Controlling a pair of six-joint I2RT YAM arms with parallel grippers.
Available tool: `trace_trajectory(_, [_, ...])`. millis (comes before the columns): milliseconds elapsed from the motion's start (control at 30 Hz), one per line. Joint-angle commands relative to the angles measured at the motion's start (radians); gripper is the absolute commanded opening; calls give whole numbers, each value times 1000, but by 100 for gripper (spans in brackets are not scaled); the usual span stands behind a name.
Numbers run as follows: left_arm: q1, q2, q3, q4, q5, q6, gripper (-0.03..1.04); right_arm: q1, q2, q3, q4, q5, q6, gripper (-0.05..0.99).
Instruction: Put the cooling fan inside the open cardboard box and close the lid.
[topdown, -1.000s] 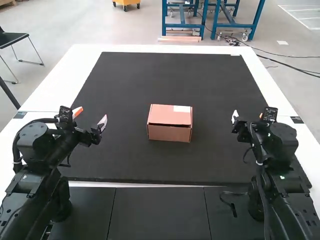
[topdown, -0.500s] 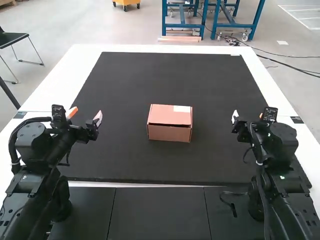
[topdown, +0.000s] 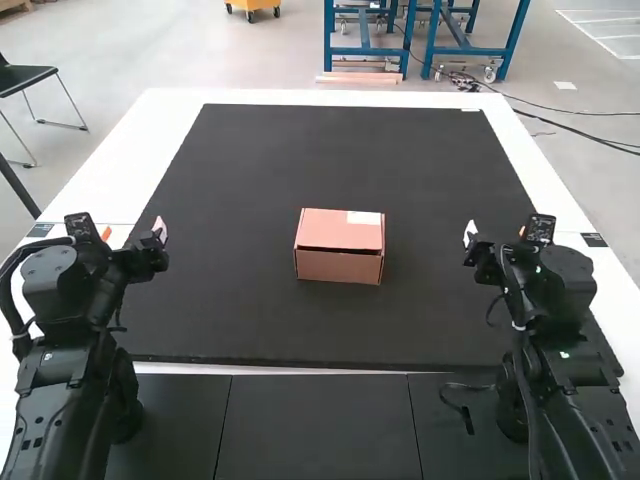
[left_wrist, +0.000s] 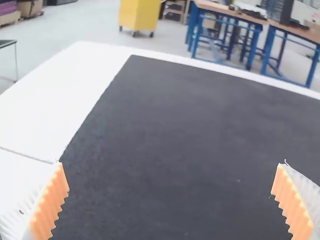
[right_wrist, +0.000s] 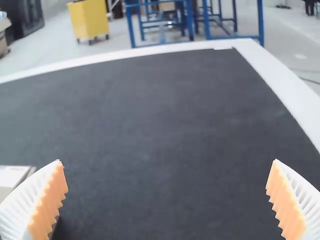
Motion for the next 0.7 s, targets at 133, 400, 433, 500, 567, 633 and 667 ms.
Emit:
trace_trajectory(133, [26,-14,-7,-6,-12,-4,96,3,-10,-4,7,17,-2,91])
trace_trajectory(400, [26,-14,-7,-6,-12,4,96,3,-10,-4,7,17,-2,91])
trace_trajectory(433, [17,-14,-7,-8,-12,4,96,3,-8,-4,7,17,-2,91])
trace_trajectory(500, [-26,-14,-7,-6,-14,5,96,3,-10,-4,7,17,-2,91])
trace_trajectory(567, [-76,-14,-7,-3,-18,7,96,3,-10,-4,9,17,-2,91])
trace_trajectory(633, [-122,-14,-7,14,-25,14,96,3,-8,-4,7,17,-2,91])
trace_trajectory(667, [-145,-14,-7,25,-35,34,96,3,-10,-4,7,17,-2,91])
